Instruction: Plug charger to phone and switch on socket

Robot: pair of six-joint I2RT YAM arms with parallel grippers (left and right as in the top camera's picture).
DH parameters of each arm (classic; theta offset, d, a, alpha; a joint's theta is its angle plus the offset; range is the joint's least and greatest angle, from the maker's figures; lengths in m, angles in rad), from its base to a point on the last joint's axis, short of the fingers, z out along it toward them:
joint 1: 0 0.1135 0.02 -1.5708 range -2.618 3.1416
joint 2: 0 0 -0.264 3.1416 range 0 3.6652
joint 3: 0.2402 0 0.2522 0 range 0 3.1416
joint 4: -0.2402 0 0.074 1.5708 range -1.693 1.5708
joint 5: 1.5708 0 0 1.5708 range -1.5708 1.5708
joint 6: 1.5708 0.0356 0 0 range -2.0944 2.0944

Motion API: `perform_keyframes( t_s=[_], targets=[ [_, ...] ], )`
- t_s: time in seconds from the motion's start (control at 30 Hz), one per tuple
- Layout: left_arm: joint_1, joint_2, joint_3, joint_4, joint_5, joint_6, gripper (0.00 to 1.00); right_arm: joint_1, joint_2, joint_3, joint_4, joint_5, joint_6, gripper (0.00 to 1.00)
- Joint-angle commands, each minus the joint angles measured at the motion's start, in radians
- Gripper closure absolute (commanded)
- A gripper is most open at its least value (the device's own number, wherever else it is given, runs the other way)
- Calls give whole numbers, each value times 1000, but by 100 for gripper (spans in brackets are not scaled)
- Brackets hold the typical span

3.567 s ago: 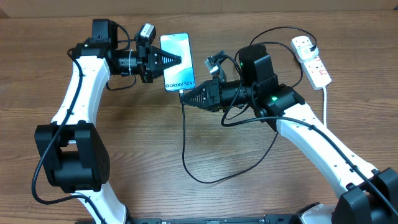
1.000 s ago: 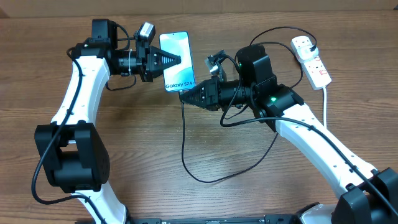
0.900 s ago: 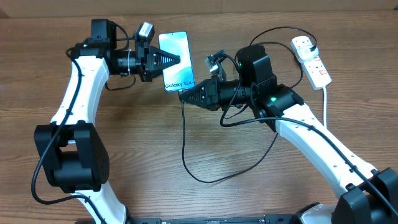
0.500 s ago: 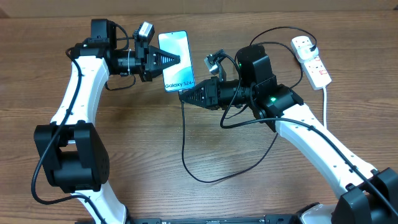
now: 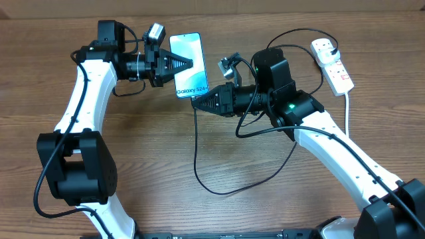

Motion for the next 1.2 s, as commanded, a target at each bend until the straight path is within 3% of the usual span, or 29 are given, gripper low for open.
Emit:
perform_keyframes(
  t_s=[0.0, 1.0, 1.07, 1.17],
  targets=[
    [-38, -7, 9, -18, 62, 38, 96, -35, 1, 13, 45, 80, -15, 96],
    [-37, -7, 9, -40, 60, 64, 96, -54, 1, 13, 36, 102, -11, 96],
    [-37, -7, 9, -39, 55, 64, 96, -54, 1, 13, 33, 101, -11, 91],
    [-37, -7, 9, -39, 39, 64, 96, -54, 1, 13, 31, 101, -11, 75]
  ],
)
